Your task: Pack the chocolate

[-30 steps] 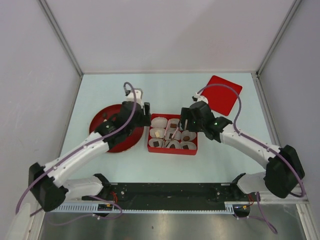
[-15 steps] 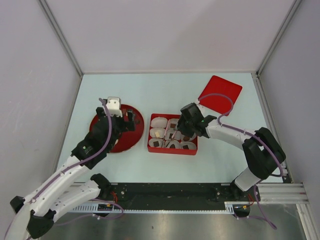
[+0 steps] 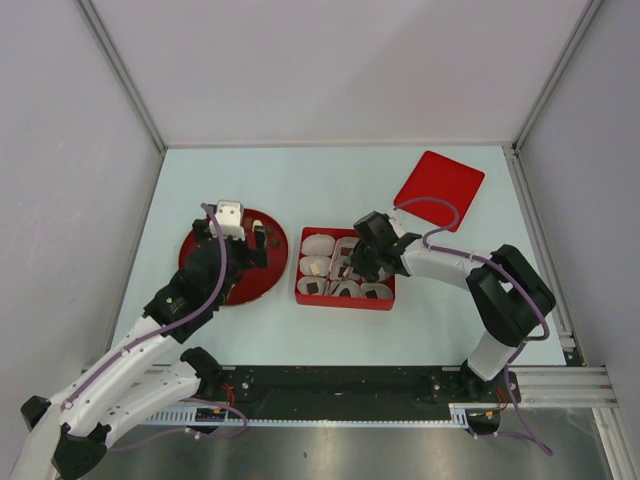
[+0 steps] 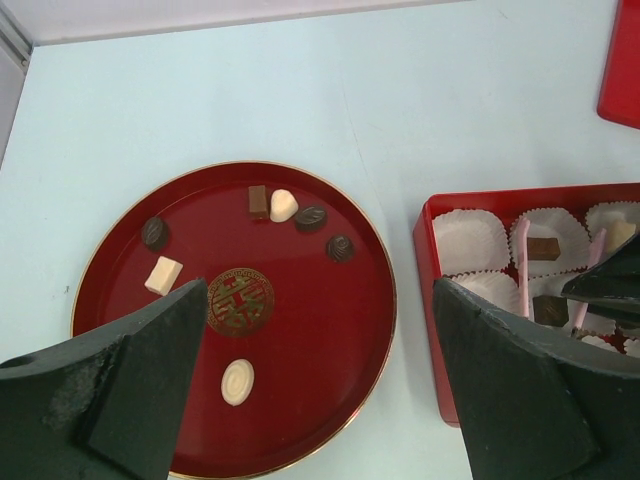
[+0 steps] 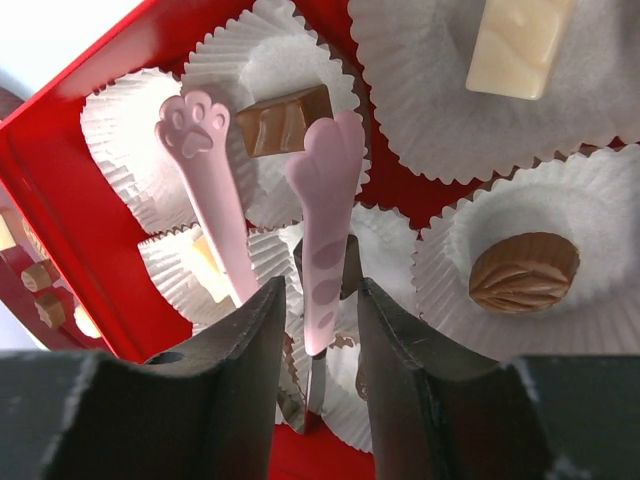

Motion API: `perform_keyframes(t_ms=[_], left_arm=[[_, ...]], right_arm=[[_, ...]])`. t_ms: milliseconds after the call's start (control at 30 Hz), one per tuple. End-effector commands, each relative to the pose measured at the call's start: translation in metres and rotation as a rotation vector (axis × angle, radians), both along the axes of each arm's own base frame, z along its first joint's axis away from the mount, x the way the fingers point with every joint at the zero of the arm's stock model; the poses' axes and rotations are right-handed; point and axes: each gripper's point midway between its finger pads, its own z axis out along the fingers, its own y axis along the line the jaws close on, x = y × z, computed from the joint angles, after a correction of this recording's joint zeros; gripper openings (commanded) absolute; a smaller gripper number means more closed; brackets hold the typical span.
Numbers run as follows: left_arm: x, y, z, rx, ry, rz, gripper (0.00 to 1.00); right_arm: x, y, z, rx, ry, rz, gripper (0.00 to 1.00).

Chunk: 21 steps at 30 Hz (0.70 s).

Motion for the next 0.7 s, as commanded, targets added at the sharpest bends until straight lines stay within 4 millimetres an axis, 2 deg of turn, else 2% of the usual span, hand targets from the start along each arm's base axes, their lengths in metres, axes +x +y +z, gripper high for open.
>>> perform_keyframes(t_ms=[0, 233, 467, 600, 667], left_arm=[[0.002, 0.002, 0.010, -0.010, -0.045, 0.003, 0.98], [0.003, 0.000, 0.008, -0.004, -0.039, -0.009, 0.98], [0.004, -0.002, 0.005, 0.001, -0.031, -0.013, 0.98], [0.004, -0.003, 0.003, 0.006, -0.023, -0.016, 0.98], [0.005, -0.003, 0.002, 0.007, -0.020, -0.016, 0.97]], right_arm=[[0.014, 0.014, 0.012, 0.056, -0.031, -0.041, 0.38], [0.013, 0.014, 0.014, 0.067, -0.024, -0.043, 0.30], [0.007, 0.011, 0.015, 0.055, -0.008, -0.038, 0.13], [0.008, 0.009, 0.022, 0.060, -0.018, -0.041, 0.04], [0.008, 0.008, 0.029, 0.068, -0.028, -0.039, 0.03]])
